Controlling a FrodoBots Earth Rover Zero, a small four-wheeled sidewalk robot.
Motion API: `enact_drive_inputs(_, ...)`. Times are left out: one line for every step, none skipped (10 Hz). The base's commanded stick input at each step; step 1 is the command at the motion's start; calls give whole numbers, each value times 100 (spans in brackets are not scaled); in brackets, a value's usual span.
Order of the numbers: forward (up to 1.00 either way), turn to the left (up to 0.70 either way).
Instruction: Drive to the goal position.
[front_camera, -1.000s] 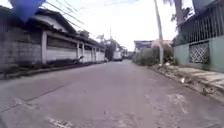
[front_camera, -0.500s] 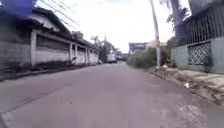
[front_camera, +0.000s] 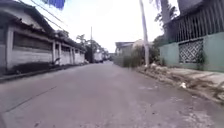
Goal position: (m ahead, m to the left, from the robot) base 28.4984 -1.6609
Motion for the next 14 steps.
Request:
enact_drive_inputs(85, 1)
enact_drive_inputs(85, 4)
enact_drive_inputs(85, 4)
enact_drive_inputs(85, 0)
enact_drive_inputs(85, 9)
enact_drive_inputs(85, 24)
enact_drive_inputs(85, 26)
enact_drive_inputs(85, 9)
enact_drive_inputs(85, 0)
enact_drive_inputs(85, 0)
enact_drive_inputs(85, 0)
enact_drive_inputs(85, 0)
enact_drive_inputs(85, 0)
enact_drive_inputs(85, 0)
